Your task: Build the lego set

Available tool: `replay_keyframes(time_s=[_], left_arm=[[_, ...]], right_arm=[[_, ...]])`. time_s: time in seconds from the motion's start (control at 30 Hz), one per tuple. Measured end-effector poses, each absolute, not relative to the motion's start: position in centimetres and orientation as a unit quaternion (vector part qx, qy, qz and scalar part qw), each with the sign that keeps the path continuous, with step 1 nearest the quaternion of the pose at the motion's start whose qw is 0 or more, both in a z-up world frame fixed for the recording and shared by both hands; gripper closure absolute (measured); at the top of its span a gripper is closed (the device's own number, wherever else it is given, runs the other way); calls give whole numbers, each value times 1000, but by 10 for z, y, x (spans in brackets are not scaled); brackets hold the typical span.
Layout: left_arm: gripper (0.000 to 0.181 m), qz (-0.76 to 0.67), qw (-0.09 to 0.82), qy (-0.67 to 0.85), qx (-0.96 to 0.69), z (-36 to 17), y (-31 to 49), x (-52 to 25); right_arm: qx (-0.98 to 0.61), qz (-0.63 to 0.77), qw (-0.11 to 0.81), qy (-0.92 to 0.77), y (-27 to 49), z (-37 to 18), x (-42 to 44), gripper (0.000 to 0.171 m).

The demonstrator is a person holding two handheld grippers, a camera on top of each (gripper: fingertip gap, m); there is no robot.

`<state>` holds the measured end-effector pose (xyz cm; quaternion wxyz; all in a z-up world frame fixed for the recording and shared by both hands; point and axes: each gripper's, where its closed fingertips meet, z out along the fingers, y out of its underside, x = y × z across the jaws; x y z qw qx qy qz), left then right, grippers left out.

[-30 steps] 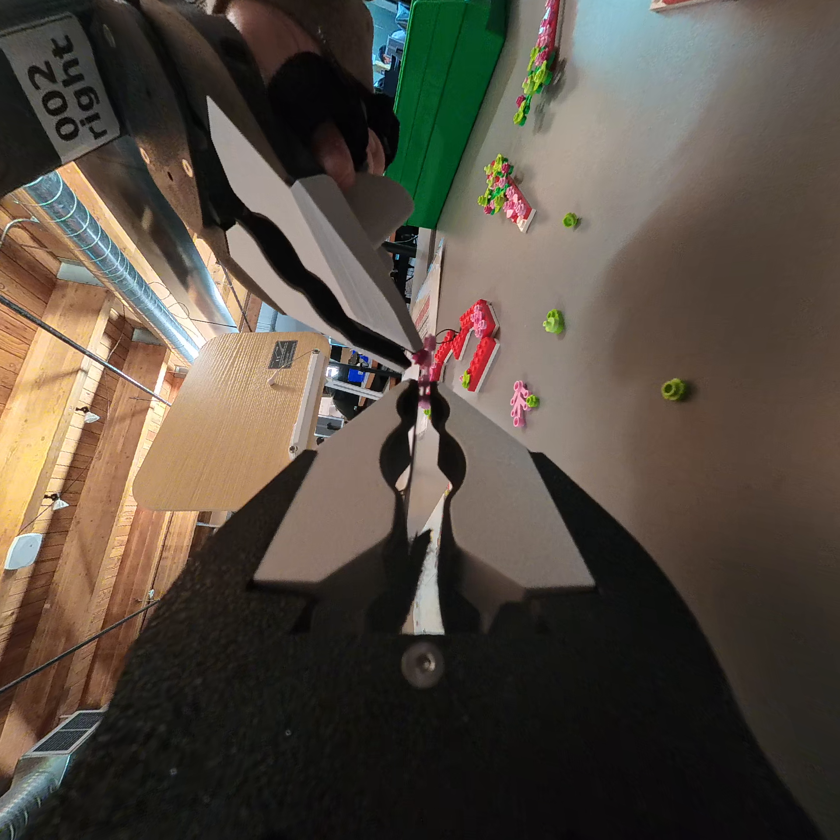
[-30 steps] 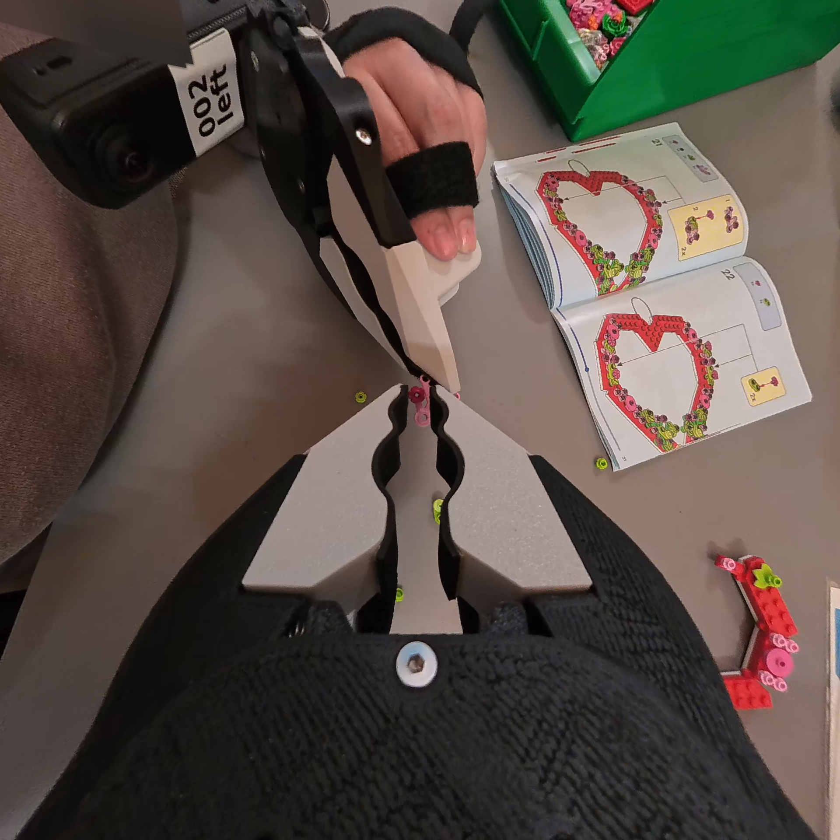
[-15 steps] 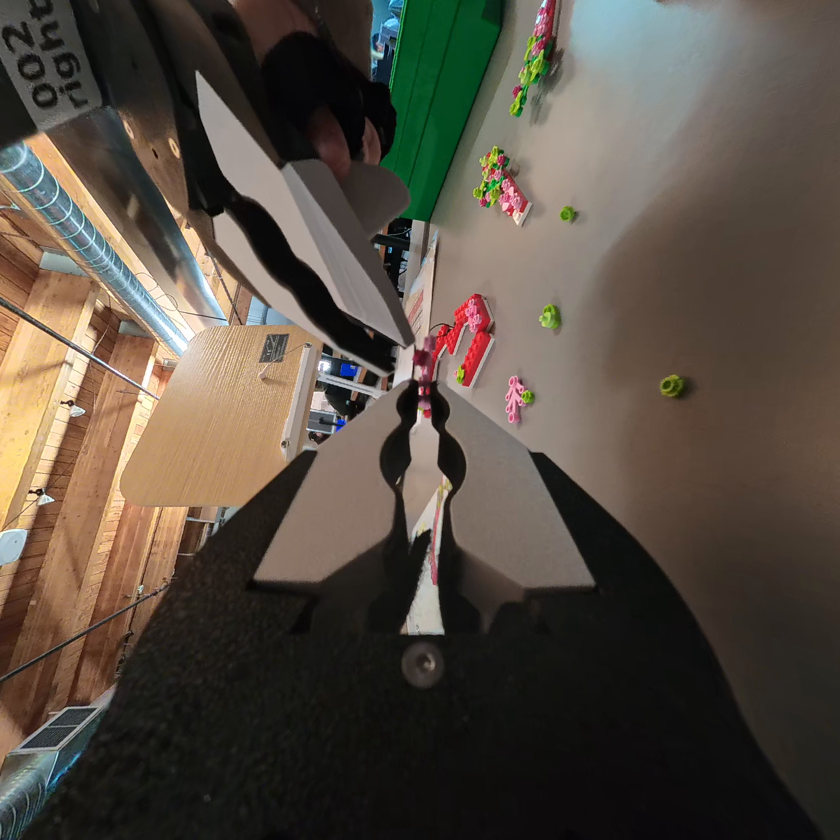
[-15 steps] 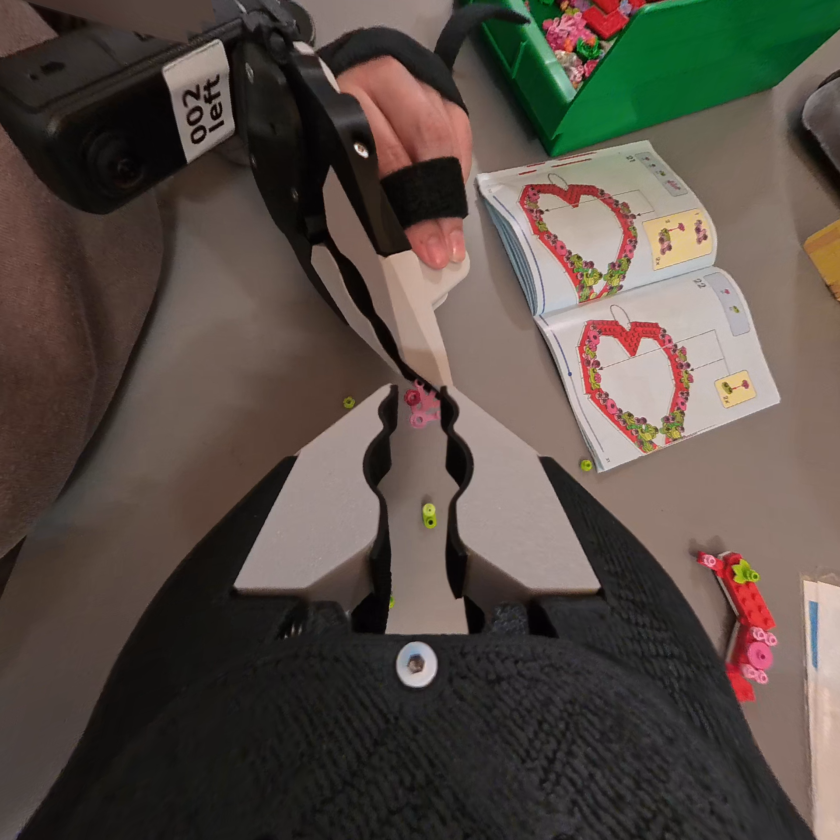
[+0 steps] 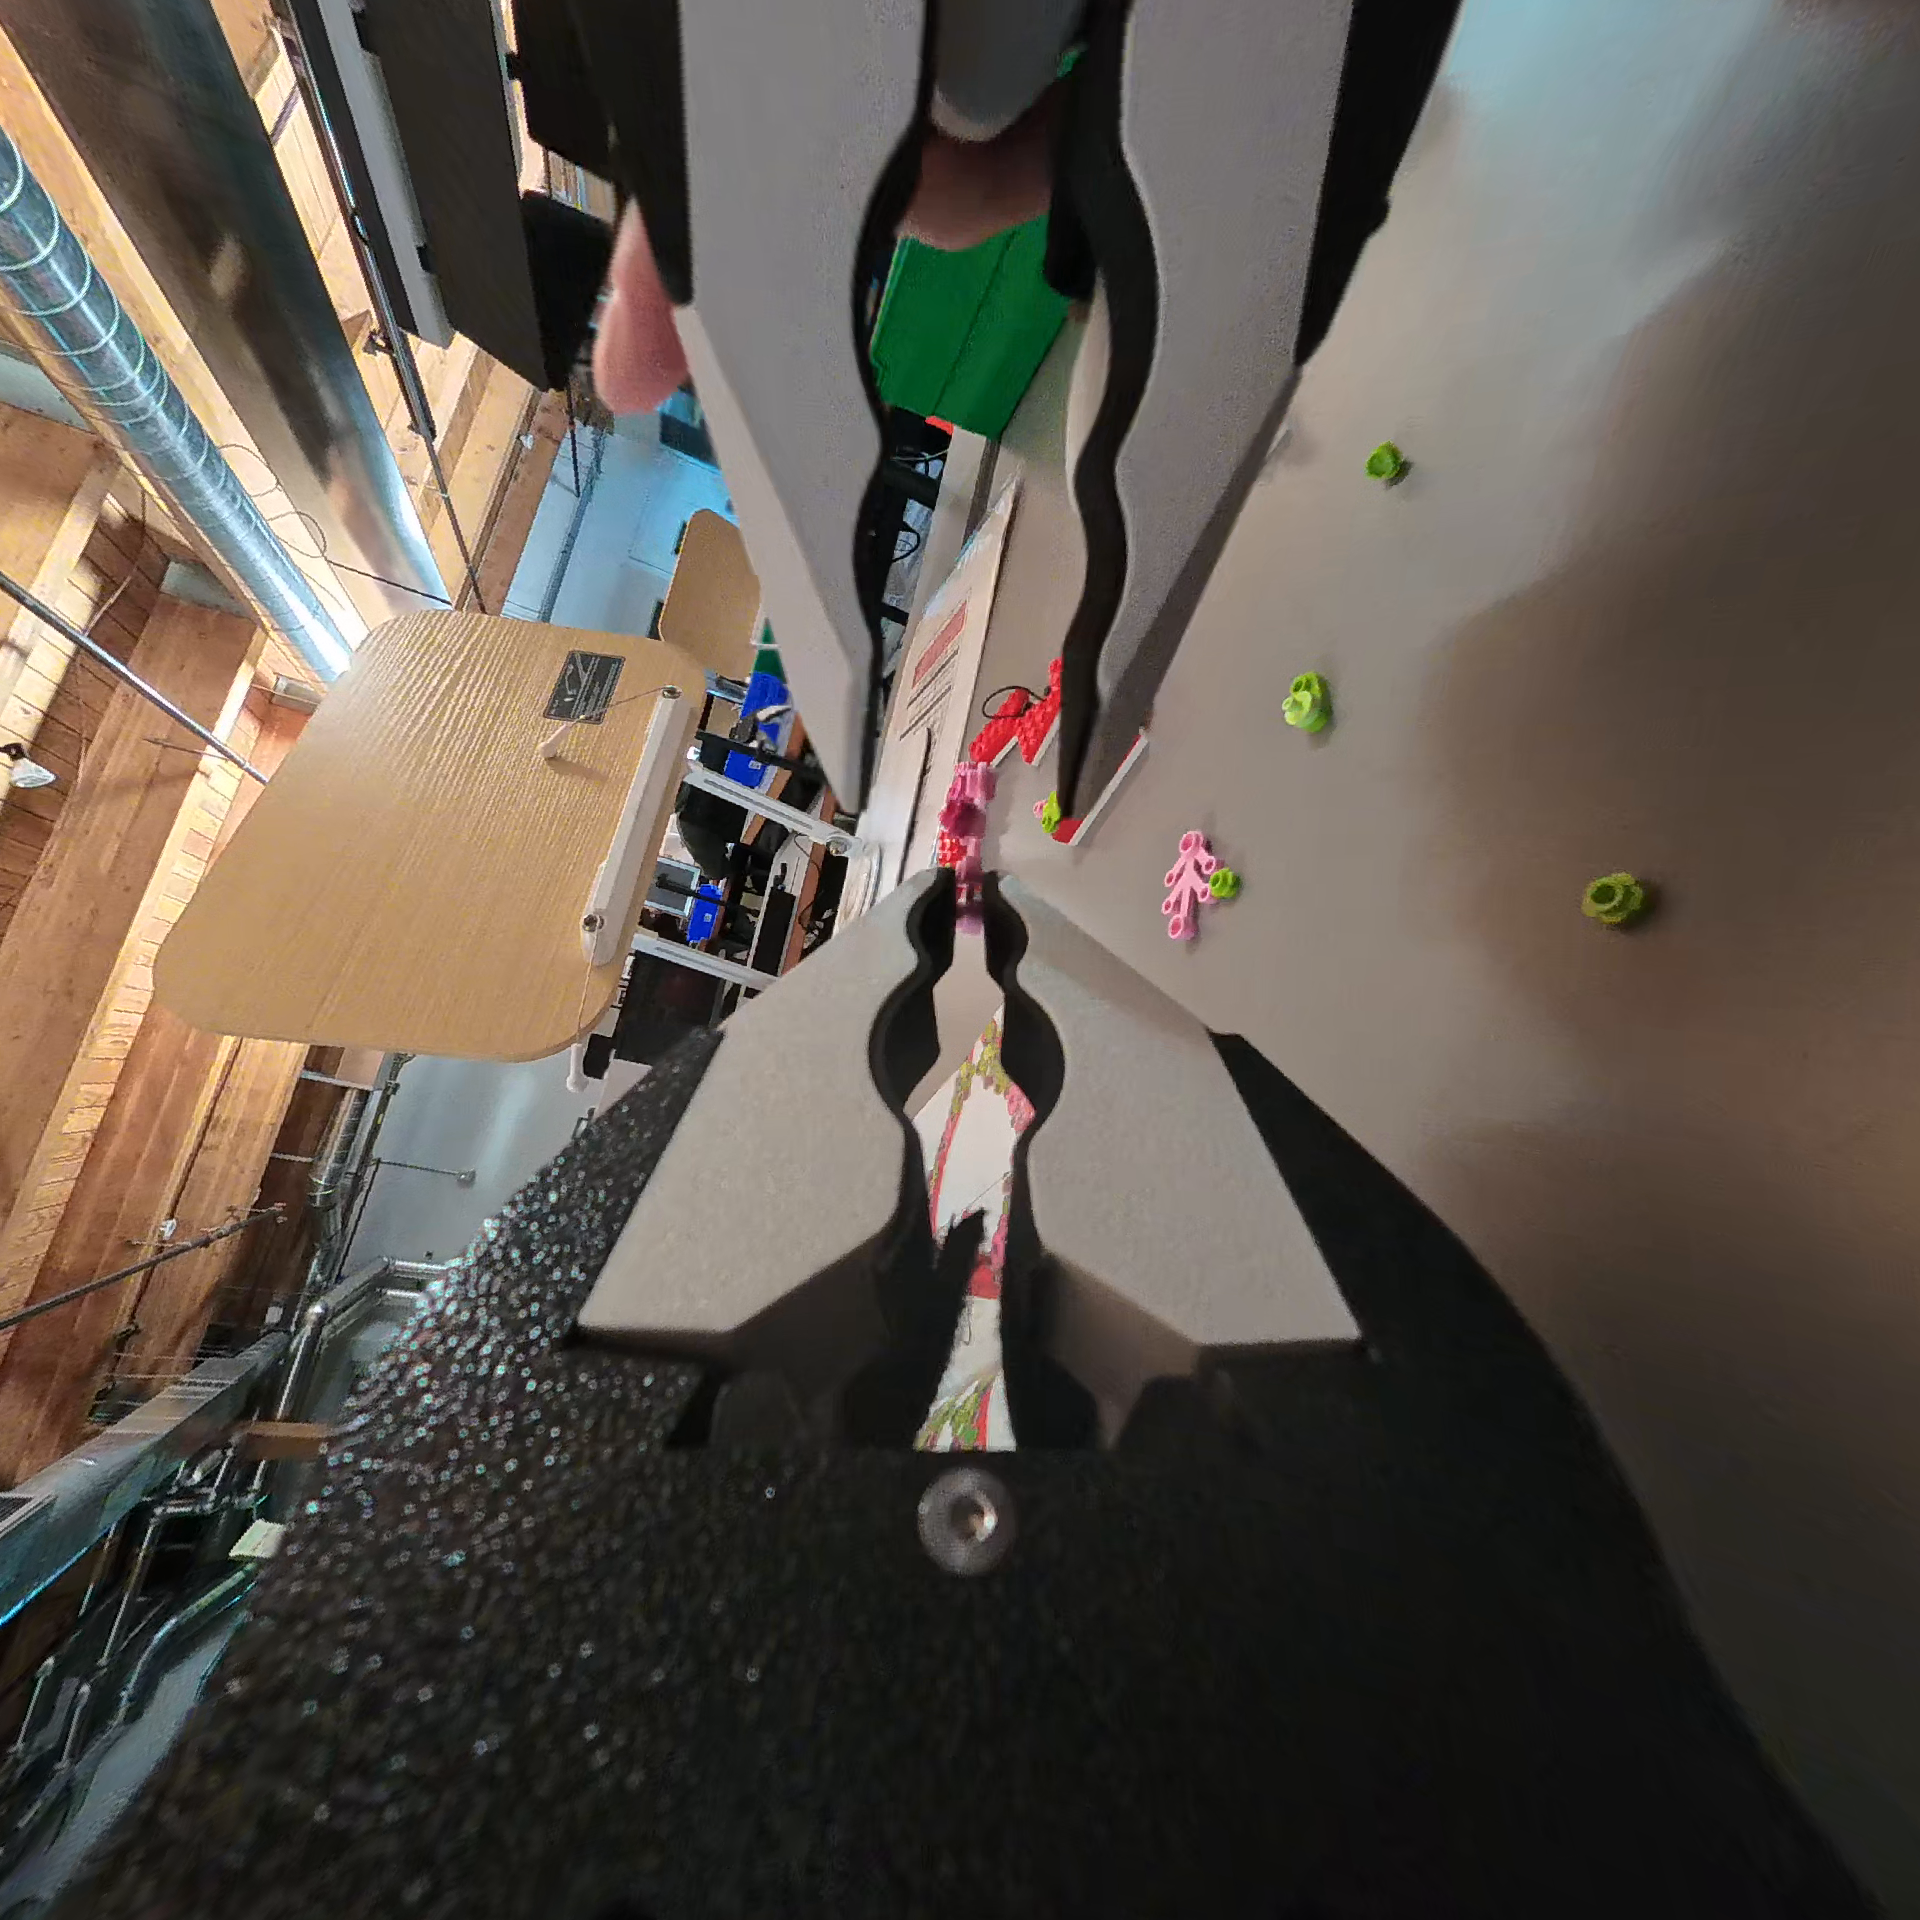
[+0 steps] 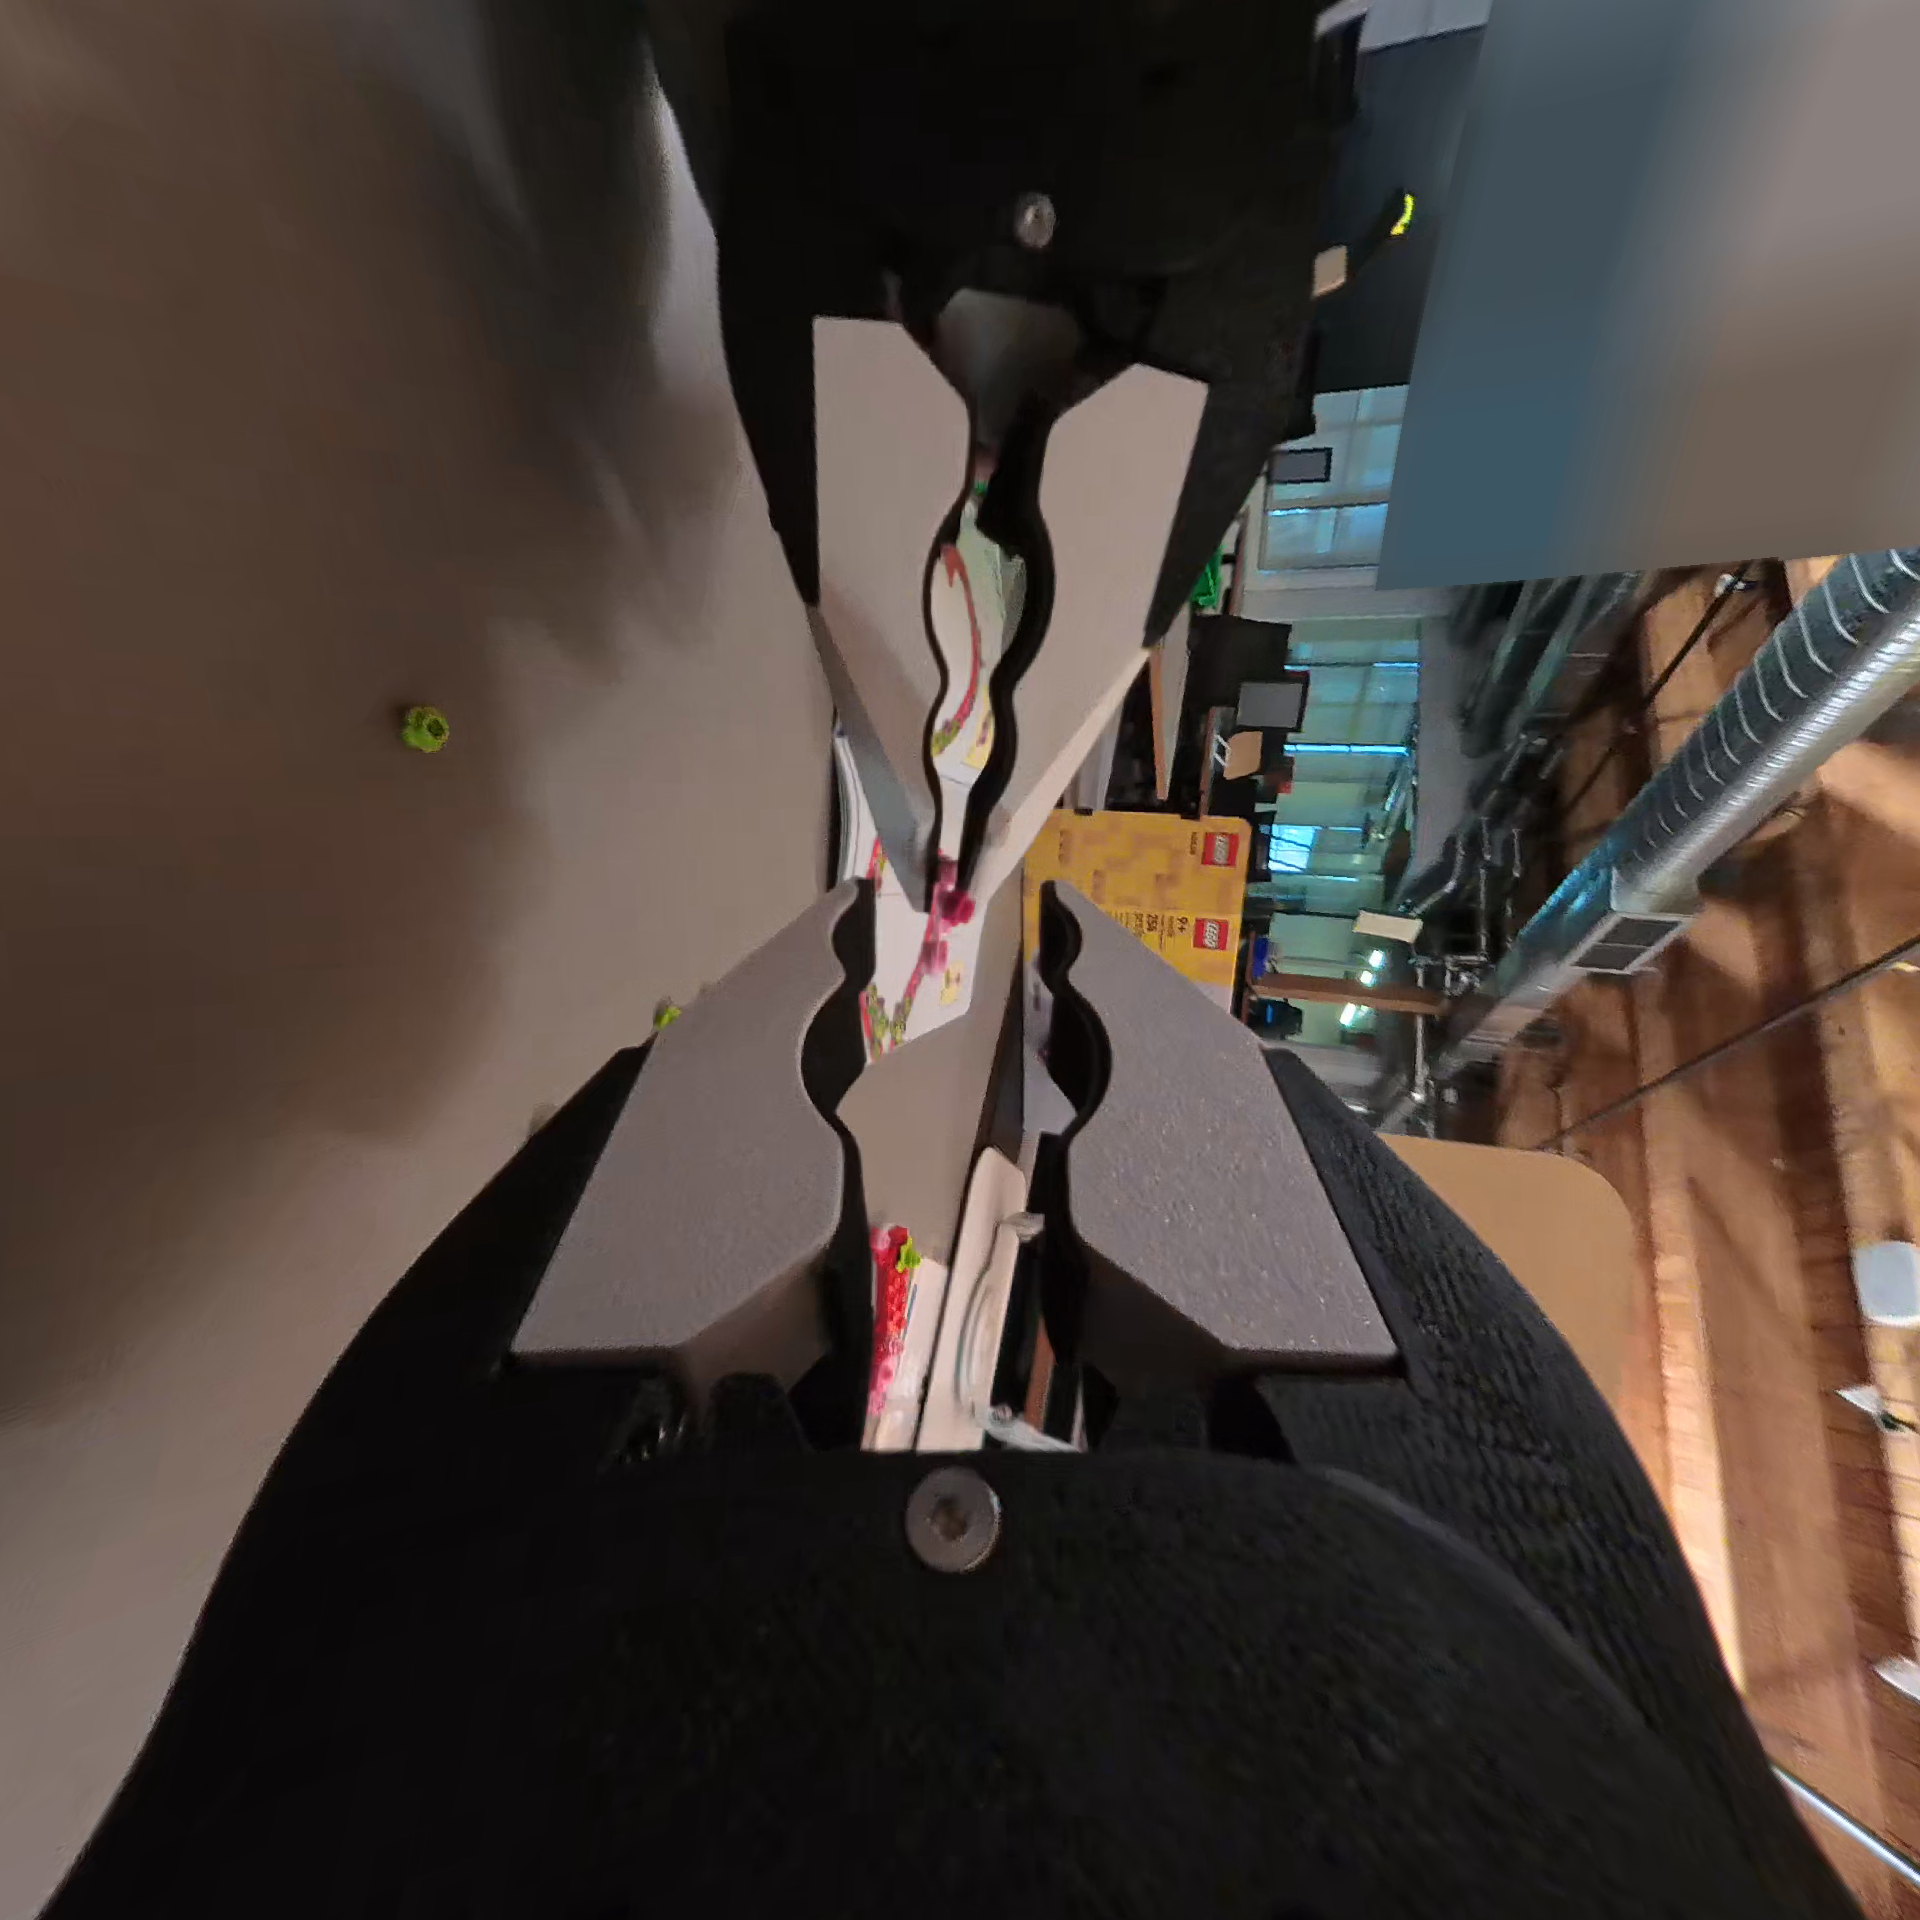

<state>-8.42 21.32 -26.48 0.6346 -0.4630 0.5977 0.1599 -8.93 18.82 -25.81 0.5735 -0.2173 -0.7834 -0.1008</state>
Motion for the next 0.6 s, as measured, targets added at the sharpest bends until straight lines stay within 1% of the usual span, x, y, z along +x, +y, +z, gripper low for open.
replay_keyframes(time_s=[0.23, 0.43, 0.6], left_arm=[[179, 155, 635, 595, -468, -264, 214, -85], [179, 154, 634, 597, -468, -264, 213, -84], [179, 146, 631, 600, -470, -266, 211, -81]], right_arm=[[-208, -135, 580, -776, 196, -262, -89, 149], [-203, -135, 573, -782, 194, -268, -90, 154], [-197, -135, 574, -783, 193, -266, -90, 164]])
